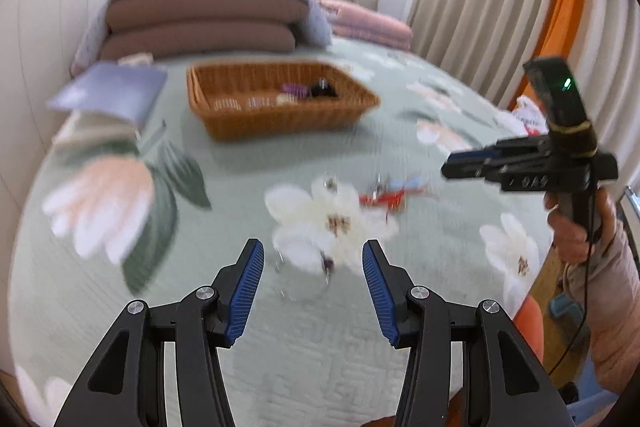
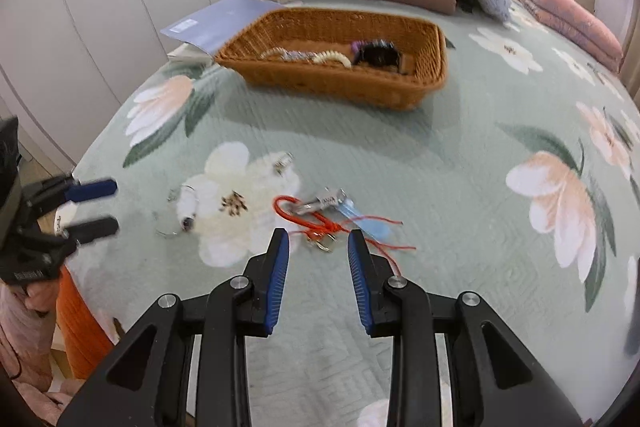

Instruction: Organize jewelry

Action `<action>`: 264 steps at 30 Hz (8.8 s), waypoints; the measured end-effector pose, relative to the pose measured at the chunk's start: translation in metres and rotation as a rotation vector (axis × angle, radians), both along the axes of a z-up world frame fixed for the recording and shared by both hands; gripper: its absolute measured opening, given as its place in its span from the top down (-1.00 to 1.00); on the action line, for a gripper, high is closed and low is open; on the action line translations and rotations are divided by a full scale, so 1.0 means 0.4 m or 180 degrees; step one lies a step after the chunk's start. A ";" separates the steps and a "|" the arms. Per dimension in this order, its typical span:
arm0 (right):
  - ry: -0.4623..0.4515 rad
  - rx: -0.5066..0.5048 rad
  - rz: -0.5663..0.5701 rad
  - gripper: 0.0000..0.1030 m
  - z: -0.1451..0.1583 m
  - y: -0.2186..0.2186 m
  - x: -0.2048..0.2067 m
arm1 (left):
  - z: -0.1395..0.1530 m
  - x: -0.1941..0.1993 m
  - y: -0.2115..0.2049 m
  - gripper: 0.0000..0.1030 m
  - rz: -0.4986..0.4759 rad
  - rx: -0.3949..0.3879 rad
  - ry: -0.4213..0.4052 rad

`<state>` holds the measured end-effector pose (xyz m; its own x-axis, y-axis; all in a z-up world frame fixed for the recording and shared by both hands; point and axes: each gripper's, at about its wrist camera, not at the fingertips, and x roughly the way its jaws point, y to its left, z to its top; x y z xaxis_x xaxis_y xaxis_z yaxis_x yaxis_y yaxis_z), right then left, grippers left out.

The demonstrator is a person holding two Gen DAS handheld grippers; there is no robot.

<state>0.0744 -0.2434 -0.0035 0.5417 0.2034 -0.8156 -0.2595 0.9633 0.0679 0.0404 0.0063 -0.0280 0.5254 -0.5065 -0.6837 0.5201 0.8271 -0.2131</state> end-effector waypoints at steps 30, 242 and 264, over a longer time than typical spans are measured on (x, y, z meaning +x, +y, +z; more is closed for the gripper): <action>-0.0099 -0.0101 -0.0227 0.27 -0.148 0.038 0.144 | -0.160 0.032 -0.146 -0.03 0.0028 0.0581 0.0031; -0.0715 -0.0195 -0.0166 0.79 -0.016 0.022 -0.028 | -0.067 0.244 -0.268 0.85 -0.0439 0.0165 -0.0152; -0.0906 0.0387 -0.1000 0.79 0.107 0.002 0.385 | 0.153 0.419 -0.130 0.85 0.0061 -0.0452 -0.0475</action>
<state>0.2285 -0.2425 0.0394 0.7921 0.0781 -0.6053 0.0201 0.9879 0.1538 0.2080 -0.0459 0.0331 0.6260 -0.5811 -0.5201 0.5389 0.8044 -0.2500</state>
